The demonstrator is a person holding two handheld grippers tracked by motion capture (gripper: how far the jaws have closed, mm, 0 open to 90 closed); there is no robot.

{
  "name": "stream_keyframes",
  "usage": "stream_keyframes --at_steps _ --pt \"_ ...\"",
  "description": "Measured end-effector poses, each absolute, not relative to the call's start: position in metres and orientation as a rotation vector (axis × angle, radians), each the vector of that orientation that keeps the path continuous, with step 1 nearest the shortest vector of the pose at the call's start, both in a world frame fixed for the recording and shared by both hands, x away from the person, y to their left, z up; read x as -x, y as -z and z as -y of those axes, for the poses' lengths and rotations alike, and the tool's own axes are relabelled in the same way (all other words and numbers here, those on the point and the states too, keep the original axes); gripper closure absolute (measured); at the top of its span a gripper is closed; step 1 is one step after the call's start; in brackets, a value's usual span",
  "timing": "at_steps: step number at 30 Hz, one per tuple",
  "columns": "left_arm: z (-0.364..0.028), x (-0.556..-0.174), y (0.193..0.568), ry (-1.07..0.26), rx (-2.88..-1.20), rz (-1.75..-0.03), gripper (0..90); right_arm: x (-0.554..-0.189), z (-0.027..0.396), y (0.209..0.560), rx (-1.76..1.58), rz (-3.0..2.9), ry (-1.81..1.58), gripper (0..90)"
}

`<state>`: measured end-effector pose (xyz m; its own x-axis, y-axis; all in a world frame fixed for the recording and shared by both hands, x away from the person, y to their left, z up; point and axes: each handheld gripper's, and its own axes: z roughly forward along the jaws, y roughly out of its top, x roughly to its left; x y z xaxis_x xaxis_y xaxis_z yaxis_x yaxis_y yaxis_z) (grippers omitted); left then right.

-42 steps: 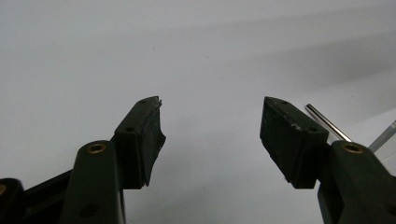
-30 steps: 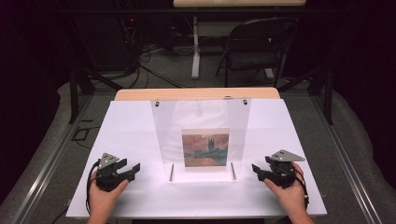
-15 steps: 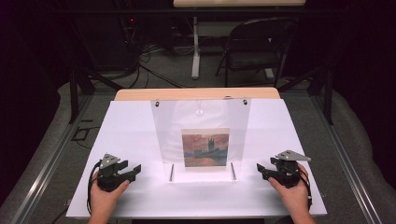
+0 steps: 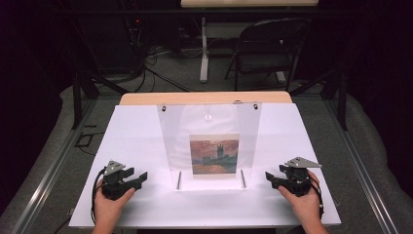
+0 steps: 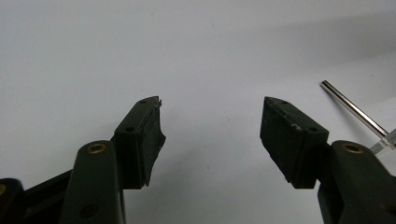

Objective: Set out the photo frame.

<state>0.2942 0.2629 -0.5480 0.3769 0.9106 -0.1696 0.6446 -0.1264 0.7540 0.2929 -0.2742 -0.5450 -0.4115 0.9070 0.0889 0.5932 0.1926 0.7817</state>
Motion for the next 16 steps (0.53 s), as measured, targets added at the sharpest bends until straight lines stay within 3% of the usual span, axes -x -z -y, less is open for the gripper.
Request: stream_keyframes --at_steps 16 --pt "-0.2633 -0.2952 0.5482 -0.421 -1.848 -1.359 38.6 -0.2935 0.2724 0.5470 -1.413 -2.086 -1.089 35.5"
